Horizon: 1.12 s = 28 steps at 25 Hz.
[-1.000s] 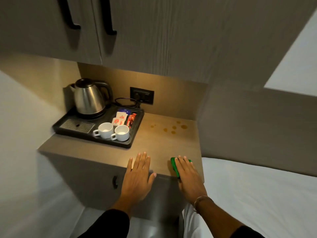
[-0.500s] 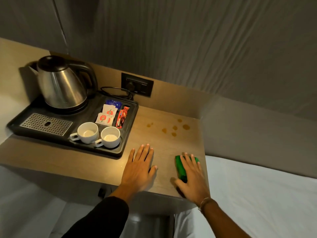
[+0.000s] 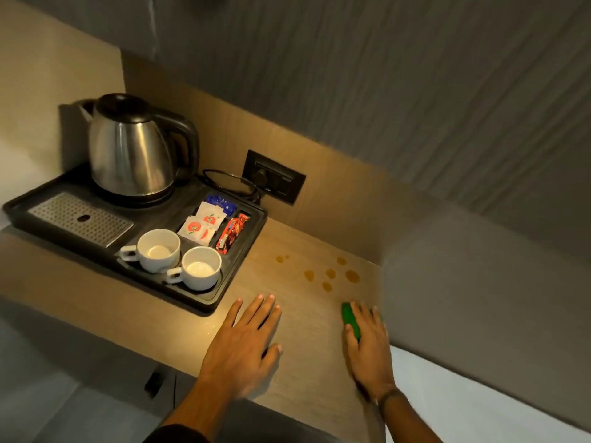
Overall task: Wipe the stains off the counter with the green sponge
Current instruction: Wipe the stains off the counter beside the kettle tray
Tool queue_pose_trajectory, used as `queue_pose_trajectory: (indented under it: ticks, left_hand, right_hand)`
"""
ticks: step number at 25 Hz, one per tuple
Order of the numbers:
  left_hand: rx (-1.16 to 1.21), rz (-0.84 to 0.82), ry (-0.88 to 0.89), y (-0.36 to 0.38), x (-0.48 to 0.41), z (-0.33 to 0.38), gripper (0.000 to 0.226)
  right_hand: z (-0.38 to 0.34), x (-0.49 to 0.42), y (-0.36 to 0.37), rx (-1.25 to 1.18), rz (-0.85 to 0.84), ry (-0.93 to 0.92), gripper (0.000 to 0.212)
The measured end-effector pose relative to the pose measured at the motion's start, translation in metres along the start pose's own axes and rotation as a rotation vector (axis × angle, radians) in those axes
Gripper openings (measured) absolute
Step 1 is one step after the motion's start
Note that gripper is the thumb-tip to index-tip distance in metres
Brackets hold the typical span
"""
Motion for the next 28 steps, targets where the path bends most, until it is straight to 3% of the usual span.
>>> queue_pose_trajectory:
  ticks: [3, 8, 12, 17, 21, 25, 28]
  left_hand:
    - [0.006, 0.056, 0.0, 0.003, -0.001, 0.001, 0.073]
    - [-0.004, 0.106, -0.006, 0.002, -0.001, 0.0, 0.073]
    - [0.013, 0.112, -0.01, -0.001, -0.002, 0.002, 0.072]
    - [0.031, 0.103, -0.023, 0.001, -0.002, -0.001, 0.074]
    - [0.03, 0.112, -0.018, 0.003, -0.002, 0.0, 0.074]
    - [0.058, 0.116, -0.019, 0.001, -0.001, 0.0, 0.074]
    - [0.036, 0.135, -0.01, -0.002, -0.002, 0.001, 0.073]
  right_hand:
    - [-0.017, -0.044, 0.003, -0.029, -0.05, 0.002, 0.052]
    - [0.017, -0.029, 0.0, 0.007, -0.115, -0.296, 0.052]
    - [-0.014, -0.083, 0.001, -0.065, -0.057, -0.052, 0.05]
    - [0.0, -0.075, 0.002, -0.002, -0.165, -0.319, 0.052]
    - [-0.023, -0.12, -0.003, -0.087, -0.084, -0.071, 0.049]
    - [-0.02, -0.099, 0.007, -0.034, -0.148, -0.32, 0.05]
    - [-0.018, -0.128, -0.006, -0.077, -0.111, -0.182, 0.048]
Point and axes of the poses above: each hand's wrist, its own x-axis away from the middle knuckle, its own y-axis out of the palm, z = x × y, the point moved 7 cm from there along -x, towards the middle knuckle, and after that the axes turned 13 degrees about y, right-handed, at the moved point
